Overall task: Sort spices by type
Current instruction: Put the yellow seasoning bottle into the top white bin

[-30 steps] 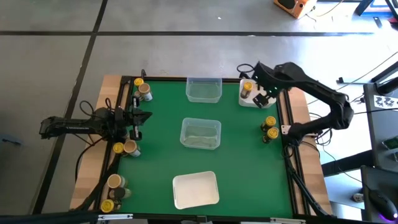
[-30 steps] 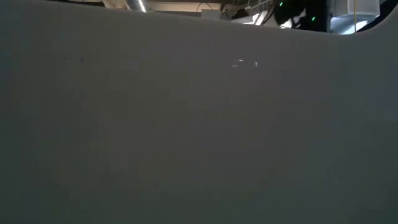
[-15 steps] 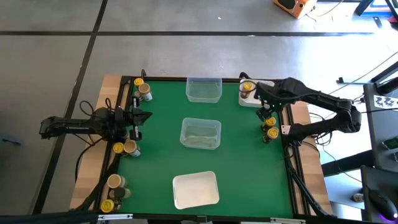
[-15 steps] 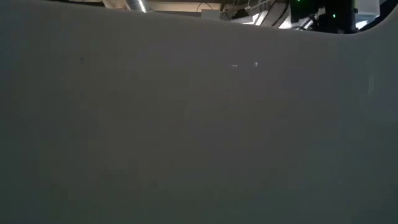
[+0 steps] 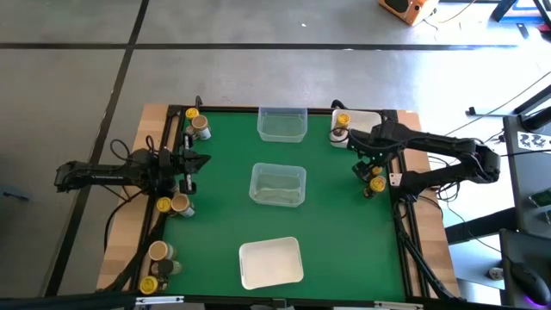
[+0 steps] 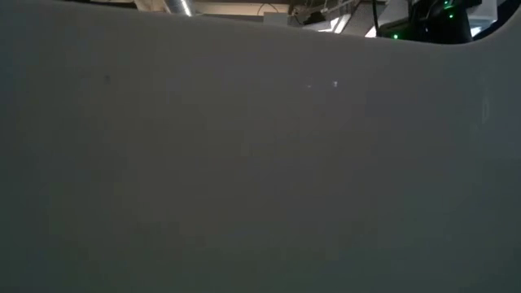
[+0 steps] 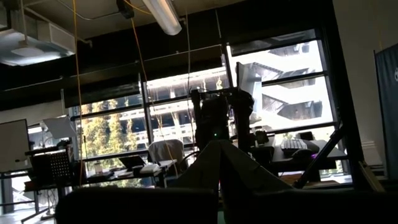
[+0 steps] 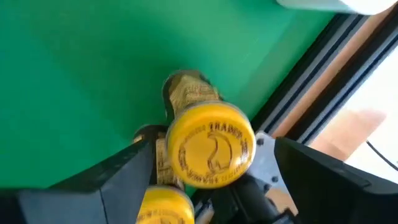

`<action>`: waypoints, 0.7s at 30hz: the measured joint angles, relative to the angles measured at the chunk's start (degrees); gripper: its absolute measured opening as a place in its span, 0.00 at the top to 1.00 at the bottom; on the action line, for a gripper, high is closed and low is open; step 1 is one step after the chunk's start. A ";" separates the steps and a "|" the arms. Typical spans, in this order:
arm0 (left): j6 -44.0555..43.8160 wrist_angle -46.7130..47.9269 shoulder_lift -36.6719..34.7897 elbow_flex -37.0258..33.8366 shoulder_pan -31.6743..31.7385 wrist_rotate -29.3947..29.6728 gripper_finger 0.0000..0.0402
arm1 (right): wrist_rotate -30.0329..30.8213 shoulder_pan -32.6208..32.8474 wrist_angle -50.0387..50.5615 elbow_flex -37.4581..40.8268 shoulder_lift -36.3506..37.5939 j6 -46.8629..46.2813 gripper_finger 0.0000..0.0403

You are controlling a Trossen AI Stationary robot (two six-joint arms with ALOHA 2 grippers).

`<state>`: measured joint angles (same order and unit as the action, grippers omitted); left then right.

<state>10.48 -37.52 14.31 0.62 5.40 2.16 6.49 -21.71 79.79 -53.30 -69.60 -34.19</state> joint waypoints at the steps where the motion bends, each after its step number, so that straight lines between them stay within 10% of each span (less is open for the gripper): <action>1: 0.02 0.00 -0.01 0.01 0.00 -0.01 1.00 | 0.10 0.00 -0.42 0.32 0.00 -0.01 0.17; 21: -0.07 0.00 0.00 -0.01 0.01 -0.01 1.00 | -3.53 -0.02 -9.77 9.55 0.00 0.14 0.21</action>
<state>10.41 -37.52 14.31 0.61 5.41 2.15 2.96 -21.74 70.03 -43.75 -69.60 -34.05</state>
